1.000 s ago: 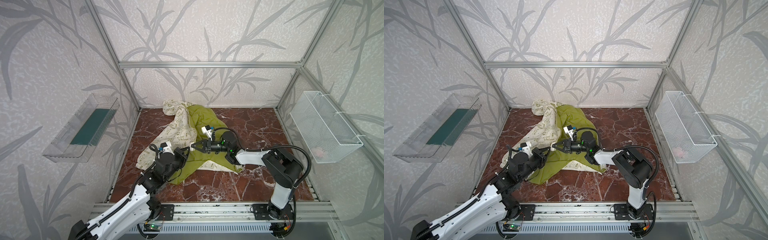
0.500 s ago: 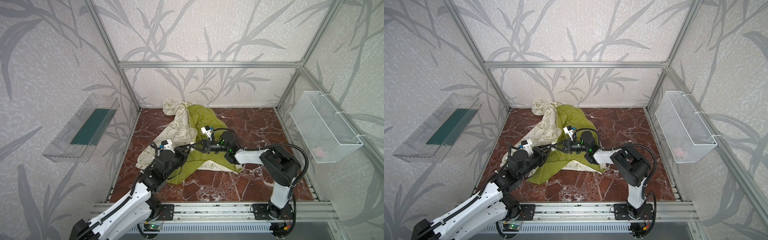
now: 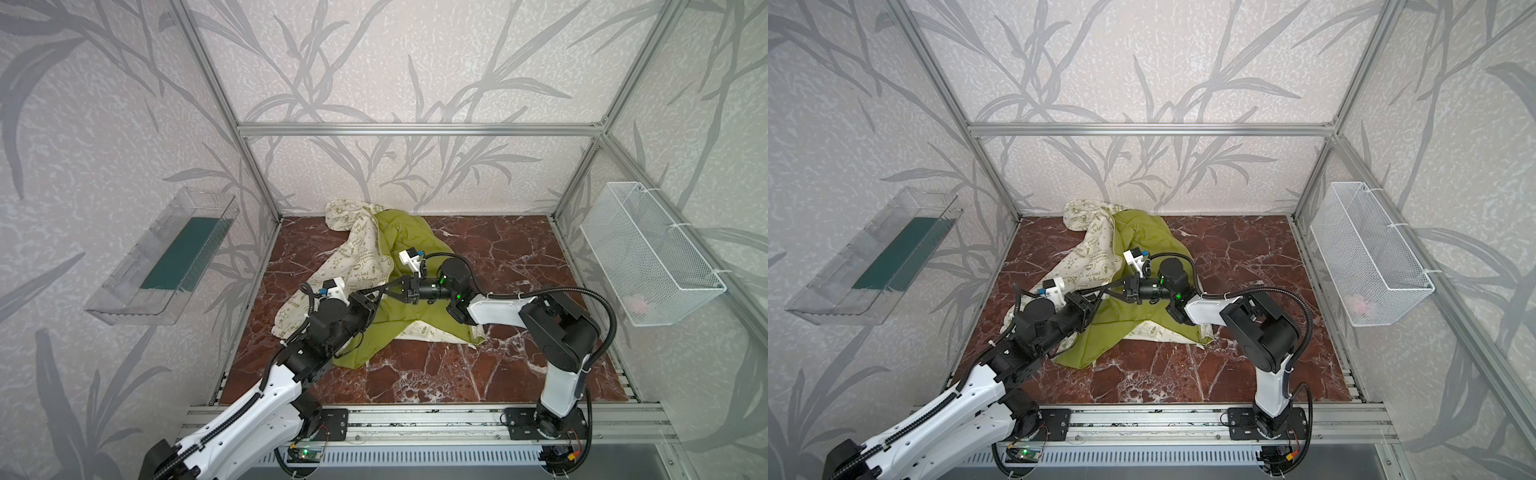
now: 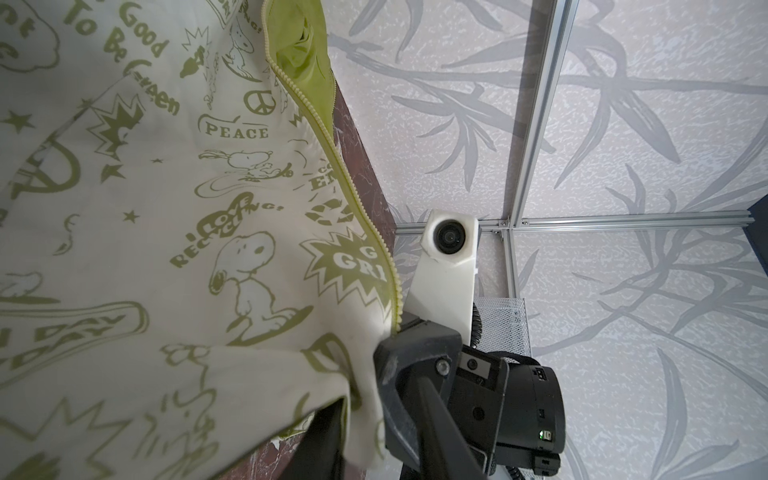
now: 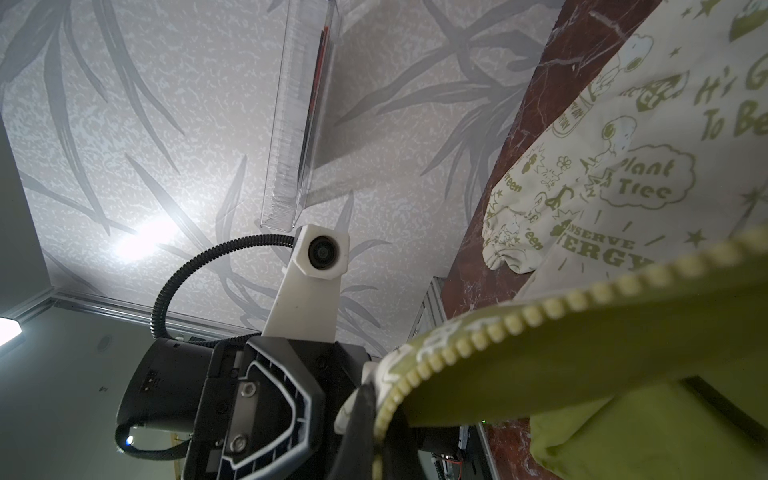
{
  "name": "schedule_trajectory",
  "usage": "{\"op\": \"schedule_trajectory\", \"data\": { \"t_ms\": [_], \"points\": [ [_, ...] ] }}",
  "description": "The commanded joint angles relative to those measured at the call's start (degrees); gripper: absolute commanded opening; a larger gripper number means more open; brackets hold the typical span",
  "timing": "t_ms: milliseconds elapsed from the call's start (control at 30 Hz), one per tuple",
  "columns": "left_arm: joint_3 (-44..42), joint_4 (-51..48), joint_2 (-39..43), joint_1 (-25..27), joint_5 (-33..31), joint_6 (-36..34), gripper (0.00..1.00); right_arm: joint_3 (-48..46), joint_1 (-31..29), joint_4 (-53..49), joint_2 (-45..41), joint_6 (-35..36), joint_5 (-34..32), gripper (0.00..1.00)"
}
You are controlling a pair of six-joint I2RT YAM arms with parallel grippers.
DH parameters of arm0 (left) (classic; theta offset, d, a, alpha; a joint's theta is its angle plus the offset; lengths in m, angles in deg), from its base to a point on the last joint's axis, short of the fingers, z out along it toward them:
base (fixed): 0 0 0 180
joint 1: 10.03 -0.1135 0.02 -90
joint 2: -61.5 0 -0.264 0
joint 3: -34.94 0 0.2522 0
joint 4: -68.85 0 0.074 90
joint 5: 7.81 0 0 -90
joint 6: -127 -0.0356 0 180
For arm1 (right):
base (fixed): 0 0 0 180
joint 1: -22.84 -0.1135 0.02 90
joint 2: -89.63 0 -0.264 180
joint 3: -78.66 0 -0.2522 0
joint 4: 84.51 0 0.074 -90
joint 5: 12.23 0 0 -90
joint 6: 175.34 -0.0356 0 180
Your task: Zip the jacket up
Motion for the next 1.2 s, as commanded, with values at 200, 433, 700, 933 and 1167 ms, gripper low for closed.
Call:
{"op": "schedule_trajectory", "data": {
  "t_ms": [200, 433, 700, 933, 1167],
  "points": [
    [1.51, 0.79, -0.14, -0.33, 0.79, 0.01, 0.19, 2.88, -0.06, -2.00, 1.08, -0.15, 2.44, 0.00],
    [1.21, 0.03, 0.76, -0.55, 0.58, -0.03, 0.00, 3.89, -0.06, -3.29, 1.29, -0.16, 2.81, 0.03],
    [2.25, -3.77, 1.13, -1.07, -0.41, -2.16, 0.00, 1.74, 3.61, -10.38, -2.84, 4.12, 2.00, 0.48],
    [4.16, -3.34, -4.10, -2.74, 2.18, -4.64, 0.00, 0.59, 10.80, -62.79, -18.30, 34.05, -9.33, 0.51],
    [5.19, -2.71, -8.84, -6.52, 7.91, -6.85, 0.00, 4.06, 11.28, -99.44, -25.08, 50.55, -33.09, 0.52]
  ]
}}
